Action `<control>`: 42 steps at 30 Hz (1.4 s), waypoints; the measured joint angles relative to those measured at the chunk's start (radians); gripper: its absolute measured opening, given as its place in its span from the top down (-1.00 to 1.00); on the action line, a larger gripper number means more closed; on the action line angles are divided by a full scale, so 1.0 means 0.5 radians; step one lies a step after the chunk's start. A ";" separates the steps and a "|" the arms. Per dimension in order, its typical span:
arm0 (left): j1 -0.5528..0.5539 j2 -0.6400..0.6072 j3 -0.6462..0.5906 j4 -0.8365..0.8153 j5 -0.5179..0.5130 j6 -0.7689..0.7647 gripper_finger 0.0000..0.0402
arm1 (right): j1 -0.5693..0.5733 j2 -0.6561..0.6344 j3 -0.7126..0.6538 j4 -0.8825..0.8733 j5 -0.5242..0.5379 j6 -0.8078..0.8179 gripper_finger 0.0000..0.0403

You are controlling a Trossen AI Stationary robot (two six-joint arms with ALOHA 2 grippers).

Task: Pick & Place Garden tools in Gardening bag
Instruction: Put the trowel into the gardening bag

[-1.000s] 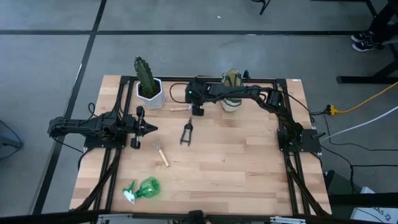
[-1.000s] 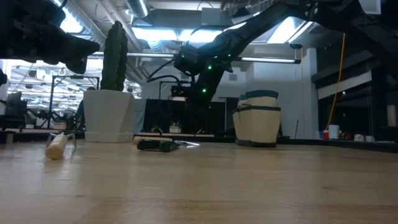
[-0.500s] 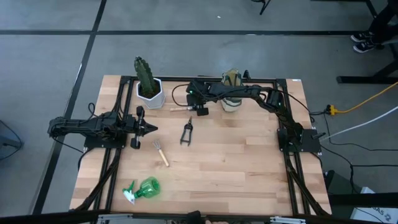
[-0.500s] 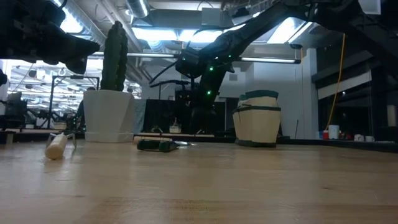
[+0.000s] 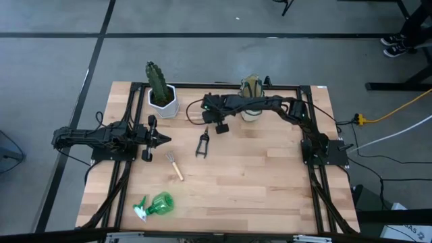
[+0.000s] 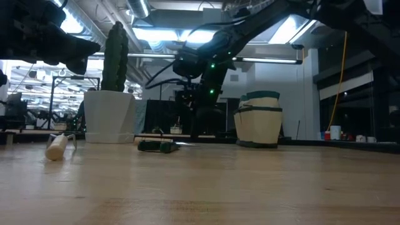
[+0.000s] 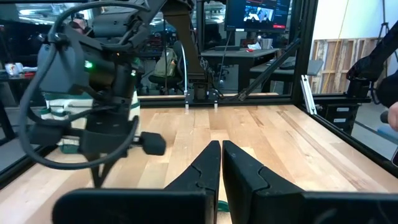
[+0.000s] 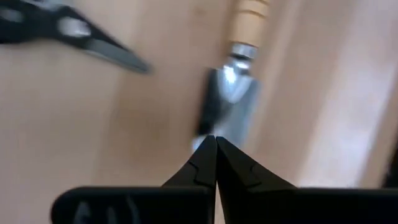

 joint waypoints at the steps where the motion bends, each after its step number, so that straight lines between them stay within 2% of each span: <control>1: 0.000 -0.001 0.000 0.000 0.000 -0.001 0.95 | 0.007 0.000 0.000 -0.020 -0.023 0.001 0.96; 7: 0.000 -0.001 0.000 0.000 0.000 0.001 0.94 | 0.027 0.000 0.000 -0.179 -0.055 0.105 0.96; 14: 0.000 0.000 0.000 0.000 0.000 0.000 0.94 | 0.013 0.000 0.000 -0.470 -0.233 0.190 0.96; 20: 0.000 -0.001 0.000 0.000 0.000 -0.001 0.95 | -0.002 0.000 0.000 -0.490 -0.243 0.225 0.96; 31: 0.000 0.000 0.000 0.000 0.000 0.000 0.95 | -0.001 0.000 0.000 -0.050 -0.234 0.334 0.96; 42: -0.001 -0.001 0.000 0.000 0.000 0.000 0.95 | -0.019 0.000 0.000 0.353 -0.338 0.744 0.96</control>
